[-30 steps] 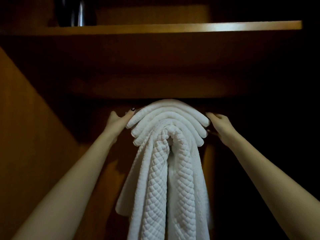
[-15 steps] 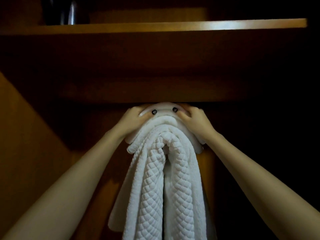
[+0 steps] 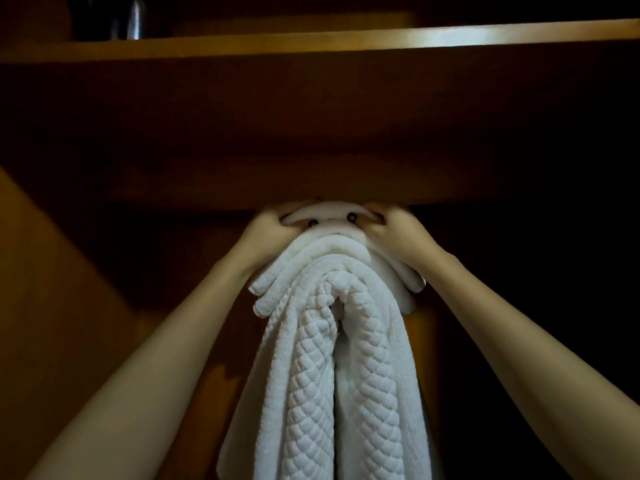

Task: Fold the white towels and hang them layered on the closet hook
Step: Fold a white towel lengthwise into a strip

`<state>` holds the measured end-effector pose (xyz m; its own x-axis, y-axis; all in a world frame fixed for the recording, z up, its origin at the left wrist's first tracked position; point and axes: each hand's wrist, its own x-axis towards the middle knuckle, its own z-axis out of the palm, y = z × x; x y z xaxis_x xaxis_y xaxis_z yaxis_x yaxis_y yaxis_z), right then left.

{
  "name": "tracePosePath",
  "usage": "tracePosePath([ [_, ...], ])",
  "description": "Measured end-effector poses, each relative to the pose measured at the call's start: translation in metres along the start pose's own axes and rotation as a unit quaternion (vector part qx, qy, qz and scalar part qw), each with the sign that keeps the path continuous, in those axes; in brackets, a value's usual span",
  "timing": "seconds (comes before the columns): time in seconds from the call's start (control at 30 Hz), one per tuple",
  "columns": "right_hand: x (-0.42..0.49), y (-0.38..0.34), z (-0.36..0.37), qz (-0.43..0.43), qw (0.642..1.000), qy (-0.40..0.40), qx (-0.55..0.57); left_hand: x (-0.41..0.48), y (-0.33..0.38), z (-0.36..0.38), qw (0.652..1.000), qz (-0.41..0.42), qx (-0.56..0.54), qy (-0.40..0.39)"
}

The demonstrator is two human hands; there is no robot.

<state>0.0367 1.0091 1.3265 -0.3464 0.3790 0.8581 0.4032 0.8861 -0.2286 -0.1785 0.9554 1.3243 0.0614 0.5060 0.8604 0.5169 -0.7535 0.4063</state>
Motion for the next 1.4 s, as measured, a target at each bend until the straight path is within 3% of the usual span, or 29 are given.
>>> tracePosePath([
  [0.1,0.0,-0.009,-0.001,-0.035,0.999,-0.02,-0.008,0.004,0.003,-0.001,0.998,0.003,-0.054,-0.036],
  [0.23,0.002,-0.003,0.005,-0.013,1.0,-0.001,0.002,0.007,0.001,-0.001,0.997,-0.023,-0.054,-0.04],
  [0.5,0.016,0.0,0.015,0.011,0.999,0.021,0.027,0.028,-0.007,0.001,0.992,-0.027,0.105,-0.058],
  [0.63,-0.002,0.006,0.018,0.039,0.997,0.045,0.04,0.007,-0.016,0.0,0.995,-0.065,0.062,-0.043],
  [0.83,-0.023,0.005,0.016,0.04,0.999,0.01,-0.012,-0.035,-0.03,-0.013,0.994,-0.105,0.034,-0.002],
  [1.07,-0.034,0.009,0.021,0.14,0.983,0.01,0.119,-0.041,-0.03,-0.014,0.993,-0.103,0.053,-0.032],
  [1.27,-0.049,-0.006,-0.003,0.173,0.982,-0.062,0.048,-0.053,-0.003,-0.018,0.984,-0.138,0.052,-0.102],
  [1.4,-0.073,-0.029,-0.034,0.192,0.98,-0.054,-0.013,-0.07,0.029,-0.035,0.984,-0.113,0.12,-0.066],
])
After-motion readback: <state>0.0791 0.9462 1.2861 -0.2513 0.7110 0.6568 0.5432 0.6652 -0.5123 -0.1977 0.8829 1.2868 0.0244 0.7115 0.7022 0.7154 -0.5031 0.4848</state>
